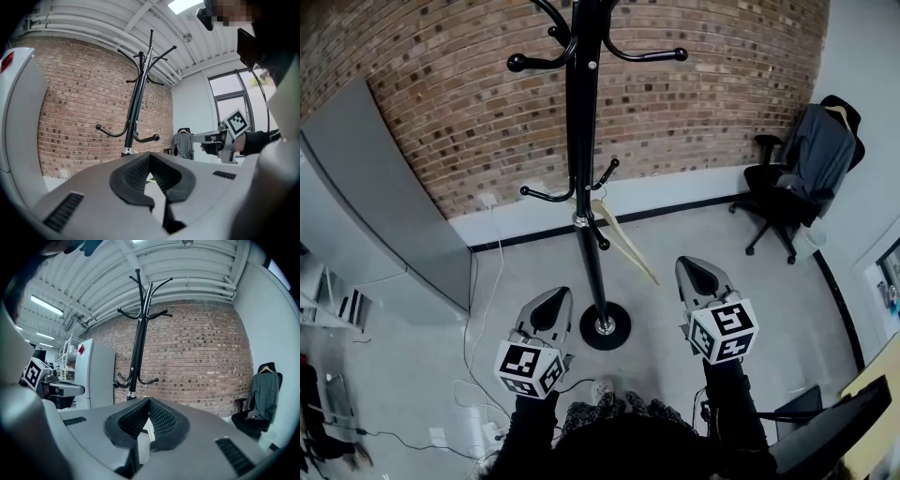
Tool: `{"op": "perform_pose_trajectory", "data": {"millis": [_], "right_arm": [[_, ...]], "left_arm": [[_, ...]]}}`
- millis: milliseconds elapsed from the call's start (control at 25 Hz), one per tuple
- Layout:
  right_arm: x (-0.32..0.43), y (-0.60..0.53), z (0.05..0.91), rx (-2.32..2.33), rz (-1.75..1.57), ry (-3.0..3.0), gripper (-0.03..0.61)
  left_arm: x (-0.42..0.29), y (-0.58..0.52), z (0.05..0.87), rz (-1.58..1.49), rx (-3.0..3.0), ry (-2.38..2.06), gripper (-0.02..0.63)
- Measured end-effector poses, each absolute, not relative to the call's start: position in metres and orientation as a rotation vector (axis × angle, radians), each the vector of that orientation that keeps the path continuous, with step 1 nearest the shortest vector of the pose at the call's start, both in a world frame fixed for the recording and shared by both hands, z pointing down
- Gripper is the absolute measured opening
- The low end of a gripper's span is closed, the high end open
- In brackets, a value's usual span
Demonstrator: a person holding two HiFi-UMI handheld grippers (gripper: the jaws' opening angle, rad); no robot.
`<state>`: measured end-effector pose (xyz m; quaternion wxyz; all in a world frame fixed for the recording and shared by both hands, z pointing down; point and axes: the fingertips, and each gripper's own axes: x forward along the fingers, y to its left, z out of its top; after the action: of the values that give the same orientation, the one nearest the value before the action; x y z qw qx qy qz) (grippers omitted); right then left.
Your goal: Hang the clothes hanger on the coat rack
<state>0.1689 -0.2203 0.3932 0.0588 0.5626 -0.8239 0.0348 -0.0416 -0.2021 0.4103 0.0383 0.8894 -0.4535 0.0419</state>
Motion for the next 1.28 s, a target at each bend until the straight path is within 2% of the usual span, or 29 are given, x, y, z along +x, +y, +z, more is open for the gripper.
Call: {"op": "perform_pose_trajectory", "data": {"millis": [480, 1280], "right_arm": [[0.173, -0.185, 0.413, 1.658, 0.177, -2.488, 0.009], [0.182, -0.188, 0.417, 1.685, 0.178, -2.454, 0.008]], "left_arm": [[-0.030, -0.164, 0.415, 0.132, 2.718, -1.410, 0.008], [-0.023, -0.173, 0.416, 0.154, 2.732, -1.391, 0.008]]}}
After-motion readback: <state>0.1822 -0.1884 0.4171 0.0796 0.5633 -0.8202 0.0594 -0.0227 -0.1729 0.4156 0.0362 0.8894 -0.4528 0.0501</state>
